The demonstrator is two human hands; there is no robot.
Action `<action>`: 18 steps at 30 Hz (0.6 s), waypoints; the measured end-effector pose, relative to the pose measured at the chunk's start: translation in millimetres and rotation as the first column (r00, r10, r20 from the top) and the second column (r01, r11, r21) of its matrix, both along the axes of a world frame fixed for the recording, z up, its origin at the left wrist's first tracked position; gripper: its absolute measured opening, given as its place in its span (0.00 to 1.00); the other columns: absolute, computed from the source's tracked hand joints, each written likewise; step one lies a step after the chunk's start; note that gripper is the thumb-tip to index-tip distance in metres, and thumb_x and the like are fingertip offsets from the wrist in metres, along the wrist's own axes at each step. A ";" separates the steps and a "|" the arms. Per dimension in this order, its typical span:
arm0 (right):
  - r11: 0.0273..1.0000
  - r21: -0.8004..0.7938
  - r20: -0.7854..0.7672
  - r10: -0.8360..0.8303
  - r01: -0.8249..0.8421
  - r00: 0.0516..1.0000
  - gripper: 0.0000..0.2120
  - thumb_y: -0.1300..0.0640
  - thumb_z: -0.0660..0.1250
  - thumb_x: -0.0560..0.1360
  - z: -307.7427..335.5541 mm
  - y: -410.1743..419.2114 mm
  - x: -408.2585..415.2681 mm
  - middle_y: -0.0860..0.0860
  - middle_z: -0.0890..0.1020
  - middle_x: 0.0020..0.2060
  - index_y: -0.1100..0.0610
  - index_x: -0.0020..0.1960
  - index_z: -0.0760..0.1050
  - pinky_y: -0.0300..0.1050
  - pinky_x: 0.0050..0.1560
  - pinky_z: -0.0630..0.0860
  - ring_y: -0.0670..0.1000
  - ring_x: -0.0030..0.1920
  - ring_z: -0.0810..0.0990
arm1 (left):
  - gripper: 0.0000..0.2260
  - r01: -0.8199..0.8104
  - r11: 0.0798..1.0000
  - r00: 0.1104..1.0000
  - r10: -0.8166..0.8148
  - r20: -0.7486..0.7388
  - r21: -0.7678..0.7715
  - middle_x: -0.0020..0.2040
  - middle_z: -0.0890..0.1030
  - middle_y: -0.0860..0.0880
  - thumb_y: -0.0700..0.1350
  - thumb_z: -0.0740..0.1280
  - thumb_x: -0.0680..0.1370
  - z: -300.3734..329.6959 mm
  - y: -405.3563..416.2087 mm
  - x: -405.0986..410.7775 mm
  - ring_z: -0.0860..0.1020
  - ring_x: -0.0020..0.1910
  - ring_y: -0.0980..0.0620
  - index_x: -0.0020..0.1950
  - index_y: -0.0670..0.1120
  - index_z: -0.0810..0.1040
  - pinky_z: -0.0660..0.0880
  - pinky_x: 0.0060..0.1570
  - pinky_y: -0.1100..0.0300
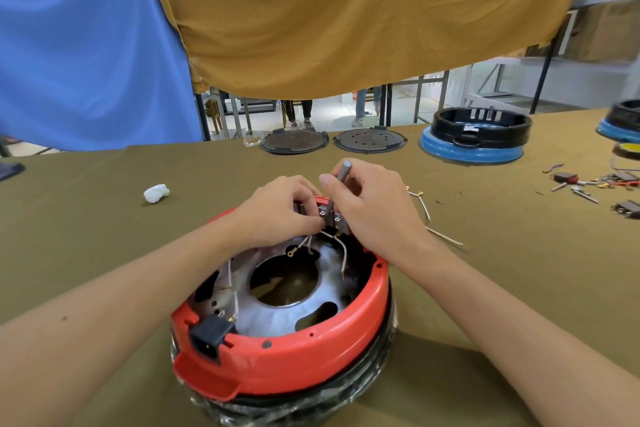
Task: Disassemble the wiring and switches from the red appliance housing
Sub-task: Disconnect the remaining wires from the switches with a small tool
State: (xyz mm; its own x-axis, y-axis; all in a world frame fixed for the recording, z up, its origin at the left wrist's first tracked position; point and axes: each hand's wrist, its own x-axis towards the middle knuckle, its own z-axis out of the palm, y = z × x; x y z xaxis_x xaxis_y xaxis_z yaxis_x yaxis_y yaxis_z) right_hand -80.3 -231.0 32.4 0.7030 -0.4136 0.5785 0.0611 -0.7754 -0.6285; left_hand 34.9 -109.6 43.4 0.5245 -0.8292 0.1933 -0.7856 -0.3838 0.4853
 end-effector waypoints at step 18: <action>0.950 -0.181 -0.084 0.241 -0.253 0.967 0.09 0.51 0.67 0.80 4.3 -21.6 -5.6 0.52 0.83 0.34 0.55 0.44 0.80 0.58 0.43 0.77 0.54 0.38 0.81 | 0.07 0.009 0.999 1.000 -0.009 -0.002 -0.034 0.55 0.77 0.57 0.44 0.73 0.73 -3.2 2.5 -5.4 0.76 0.45 0.55 0.35 0.48 0.80 0.70 0.63 0.42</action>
